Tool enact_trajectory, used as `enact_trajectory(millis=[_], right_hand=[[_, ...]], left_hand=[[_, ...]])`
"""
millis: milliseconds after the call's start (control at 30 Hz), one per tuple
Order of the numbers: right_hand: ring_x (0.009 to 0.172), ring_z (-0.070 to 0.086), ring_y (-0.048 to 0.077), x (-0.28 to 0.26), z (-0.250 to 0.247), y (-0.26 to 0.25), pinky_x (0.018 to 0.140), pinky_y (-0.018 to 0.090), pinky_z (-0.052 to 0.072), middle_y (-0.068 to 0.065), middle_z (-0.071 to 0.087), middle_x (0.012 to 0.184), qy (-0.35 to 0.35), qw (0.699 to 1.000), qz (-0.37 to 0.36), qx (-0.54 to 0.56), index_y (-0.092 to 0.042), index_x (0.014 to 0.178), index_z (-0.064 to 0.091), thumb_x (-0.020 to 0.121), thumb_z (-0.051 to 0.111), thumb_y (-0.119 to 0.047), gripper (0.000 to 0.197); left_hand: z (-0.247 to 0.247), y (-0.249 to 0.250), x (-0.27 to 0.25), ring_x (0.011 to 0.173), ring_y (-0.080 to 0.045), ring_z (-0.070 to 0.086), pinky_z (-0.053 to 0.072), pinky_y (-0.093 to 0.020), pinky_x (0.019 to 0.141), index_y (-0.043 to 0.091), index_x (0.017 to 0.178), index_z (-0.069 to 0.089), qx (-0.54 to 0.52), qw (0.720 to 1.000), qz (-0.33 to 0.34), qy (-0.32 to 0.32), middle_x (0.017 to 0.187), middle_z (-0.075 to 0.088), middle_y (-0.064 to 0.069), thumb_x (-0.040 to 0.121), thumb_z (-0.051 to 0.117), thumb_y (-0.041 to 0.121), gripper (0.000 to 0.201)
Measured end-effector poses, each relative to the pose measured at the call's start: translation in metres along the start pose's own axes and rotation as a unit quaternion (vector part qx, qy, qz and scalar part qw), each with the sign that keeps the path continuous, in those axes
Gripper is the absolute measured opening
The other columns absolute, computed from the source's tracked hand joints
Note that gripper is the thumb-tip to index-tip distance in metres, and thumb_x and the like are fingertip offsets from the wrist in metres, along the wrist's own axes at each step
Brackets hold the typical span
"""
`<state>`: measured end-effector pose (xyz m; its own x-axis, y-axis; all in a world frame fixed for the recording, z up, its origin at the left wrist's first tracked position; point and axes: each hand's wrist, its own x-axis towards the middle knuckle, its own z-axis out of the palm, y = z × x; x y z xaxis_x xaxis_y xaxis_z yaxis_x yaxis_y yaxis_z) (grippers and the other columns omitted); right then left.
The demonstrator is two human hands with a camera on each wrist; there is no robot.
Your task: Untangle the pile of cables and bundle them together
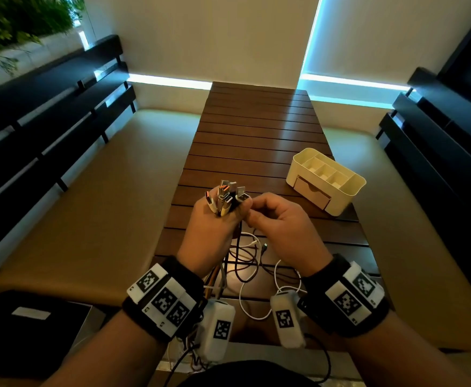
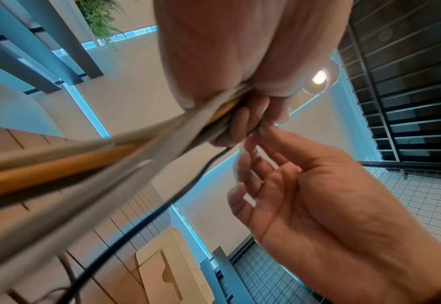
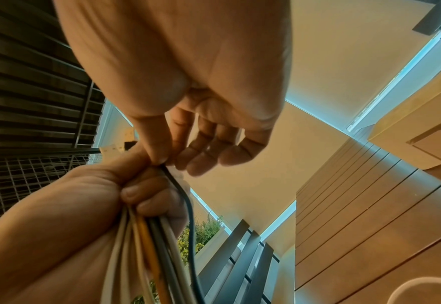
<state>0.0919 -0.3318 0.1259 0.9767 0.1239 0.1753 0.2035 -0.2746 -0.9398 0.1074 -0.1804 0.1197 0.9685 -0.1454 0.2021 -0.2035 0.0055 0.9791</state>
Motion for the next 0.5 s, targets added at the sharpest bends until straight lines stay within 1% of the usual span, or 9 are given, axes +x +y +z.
enact_trajectory(millis=[67, 100, 167, 233, 267, 300, 367, 433, 500], right_hand=[[0.083, 0.065, 0.015, 0.0, -0.003, 0.0, 0.074, 0.029, 0.058, 0.0, 0.068, 0.089, 0.01, 1.0, -0.002, -0.001, -0.023, 0.094, 0.069, 0.092, 0.067, -0.02, 0.004], [0.083, 0.064, 0.016, 0.001, -0.005, 0.001, 0.074, 0.029, 0.057, -0.001, 0.068, 0.089, 0.02, 1.0, -0.006, -0.003, -0.024, 0.093, 0.068, 0.091, 0.068, -0.02, 0.005], [0.084, 0.064, 0.017, 0.003, -0.01, 0.001, 0.076, 0.032, 0.057, -0.002, 0.068, 0.089, 0.045, 0.999, -0.019, 0.001, -0.027, 0.092, 0.068, 0.091, 0.068, -0.018, 0.009], [0.084, 0.064, 0.016, 0.005, -0.014, -0.002, 0.076, 0.03, 0.057, -0.005, 0.068, 0.088, 0.063, 0.997, -0.034, 0.009, -0.028, 0.091, 0.068, 0.091, 0.068, -0.016, 0.012], [0.084, 0.064, 0.015, 0.006, -0.015, -0.003, 0.075, 0.028, 0.056, -0.006, 0.068, 0.088, 0.063, 0.997, -0.041, 0.012, -0.027, 0.091, 0.068, 0.091, 0.068, -0.016, 0.012], [0.084, 0.064, 0.015, 0.007, -0.016, -0.005, 0.075, 0.027, 0.056, -0.005, 0.068, 0.089, 0.058, 0.997, -0.045, 0.014, -0.026, 0.092, 0.068, 0.091, 0.067, -0.015, 0.011], [0.085, 0.065, 0.016, 0.008, -0.015, -0.004, 0.077, 0.029, 0.057, -0.004, 0.069, 0.09, 0.049, 0.998, -0.046, 0.015, -0.026, 0.093, 0.069, 0.091, 0.067, -0.014, 0.012], [0.089, 0.066, 0.02, 0.008, -0.012, 0.0, 0.078, 0.033, 0.058, -0.001, 0.07, 0.095, 0.041, 0.999, -0.028, 0.022, -0.028, 0.097, 0.068, 0.092, 0.067, -0.017, 0.013], [0.094, 0.066, 0.018, 0.008, -0.009, 0.005, 0.08, 0.031, 0.057, 0.0, 0.07, 0.101, 0.021, 0.999, 0.015, 0.043, -0.031, 0.102, 0.065, 0.092, 0.066, -0.02, 0.014]], left_hand=[[0.001, -0.001, 0.001, 0.085, -0.033, 0.064, 0.055, -0.047, 0.074, 0.008, 0.099, 0.062, -0.001, 1.0, 0.004, 0.004, 0.091, 0.065, -0.016, 0.09, 0.065, 0.04, 0.033], [0.001, -0.001, 0.001, 0.081, -0.03, 0.063, 0.055, -0.045, 0.071, 0.01, 0.096, 0.062, 0.0, 1.0, 0.004, 0.006, 0.087, 0.065, -0.014, 0.089, 0.065, 0.043, 0.034], [0.002, 0.0, 0.002, 0.068, -0.017, 0.056, 0.049, -0.036, 0.065, 0.015, 0.09, 0.06, 0.006, 1.0, 0.0, 0.013, 0.075, 0.06, -0.002, 0.085, 0.065, 0.045, 0.031], [0.003, -0.002, 0.003, 0.06, -0.007, 0.048, 0.043, -0.027, 0.06, 0.016, 0.086, 0.059, 0.021, 1.0, 0.008, 0.017, 0.066, 0.052, 0.007, 0.087, 0.064, 0.038, 0.022], [0.004, -0.003, 0.004, 0.058, -0.004, 0.046, 0.041, -0.022, 0.058, 0.014, 0.087, 0.059, 0.04, 0.999, 0.02, 0.017, 0.066, 0.052, 0.008, 0.09, 0.063, 0.032, 0.019], [0.004, -0.005, 0.005, 0.059, -0.003, 0.048, 0.04, -0.018, 0.057, 0.011, 0.09, 0.06, 0.068, 0.997, 0.032, 0.016, 0.07, 0.053, 0.007, 0.093, 0.062, 0.028, 0.018], [0.004, -0.005, 0.006, 0.07, -0.003, 0.055, 0.041, -0.013, 0.061, 0.011, 0.097, 0.062, 0.117, 0.992, 0.048, 0.015, 0.086, 0.058, -0.002, 0.092, 0.058, 0.036, 0.026], [0.005, -0.004, 0.007, 0.075, -0.005, 0.059, 0.046, -0.018, 0.064, 0.011, 0.098, 0.062, 0.099, 0.994, 0.036, 0.012, 0.09, 0.06, -0.008, 0.089, 0.055, 0.042, 0.034], [0.005, -0.002, 0.008, 0.075, -0.011, 0.065, 0.053, -0.025, 0.067, 0.012, 0.093, 0.063, 0.057, 0.998, 0.033, 0.011, 0.087, 0.064, -0.01, 0.093, 0.056, 0.035, 0.025]])
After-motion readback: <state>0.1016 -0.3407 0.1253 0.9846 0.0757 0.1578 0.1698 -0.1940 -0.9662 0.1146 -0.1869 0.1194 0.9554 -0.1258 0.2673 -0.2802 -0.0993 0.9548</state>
